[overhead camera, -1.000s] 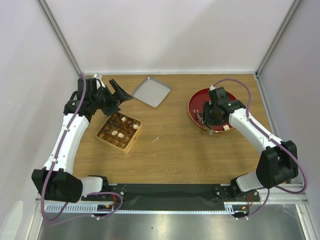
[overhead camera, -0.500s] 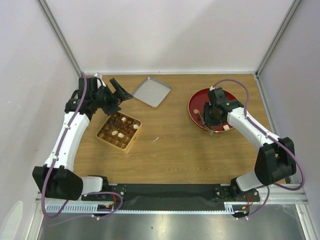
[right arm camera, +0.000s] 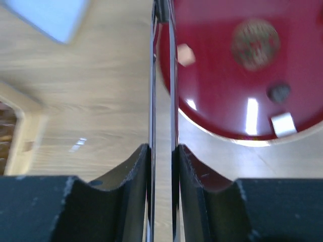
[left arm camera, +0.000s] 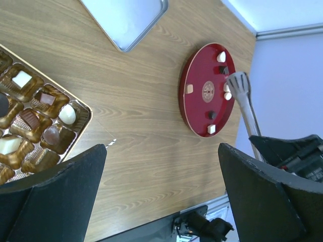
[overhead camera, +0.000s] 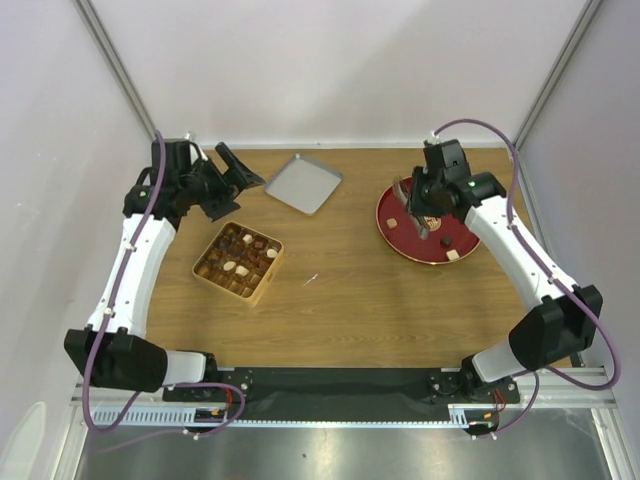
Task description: Pack the chocolate
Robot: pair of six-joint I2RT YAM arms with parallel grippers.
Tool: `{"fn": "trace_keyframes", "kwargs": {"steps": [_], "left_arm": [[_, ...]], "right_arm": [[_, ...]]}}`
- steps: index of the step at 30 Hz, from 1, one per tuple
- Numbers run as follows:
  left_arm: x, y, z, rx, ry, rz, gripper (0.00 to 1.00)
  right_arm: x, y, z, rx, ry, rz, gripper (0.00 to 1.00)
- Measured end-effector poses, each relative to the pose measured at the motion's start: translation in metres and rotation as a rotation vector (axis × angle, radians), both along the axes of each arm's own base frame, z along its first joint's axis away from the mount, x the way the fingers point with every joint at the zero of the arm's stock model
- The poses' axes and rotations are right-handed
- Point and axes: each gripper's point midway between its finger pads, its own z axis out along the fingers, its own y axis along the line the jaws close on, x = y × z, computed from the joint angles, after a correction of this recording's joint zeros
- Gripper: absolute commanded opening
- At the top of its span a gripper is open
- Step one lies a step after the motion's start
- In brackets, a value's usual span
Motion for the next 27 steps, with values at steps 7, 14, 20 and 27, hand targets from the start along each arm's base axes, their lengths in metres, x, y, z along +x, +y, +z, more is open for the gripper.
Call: {"fn": "trace_keyframes", "kwargs": {"steps": [7,14,20,27], "left_arm": [[-0.002,0.005,0.029,0.007,-0.013,0.023,1.00],[-0.006,0.025,0.049,0.036,-0.033,0.089,1.00],[-0.023,0.039,0.044,0.051,-0.004,0.131,1.00],[-0.052,0.044,0.046,0.044,-0.025,0.143,1.00]], "right_arm": [[-0.030,0.073,0.021,0.120,-0.014,0.272,0.15],[-0.081,0.185,0.007,0.239,0.032,0.610,0.17],[-0.122,0.238,-0.014,0.269,0.088,0.777,0.17],[-0.155,0.264,-0.015,0.286,0.096,0.880,0.19]]}}
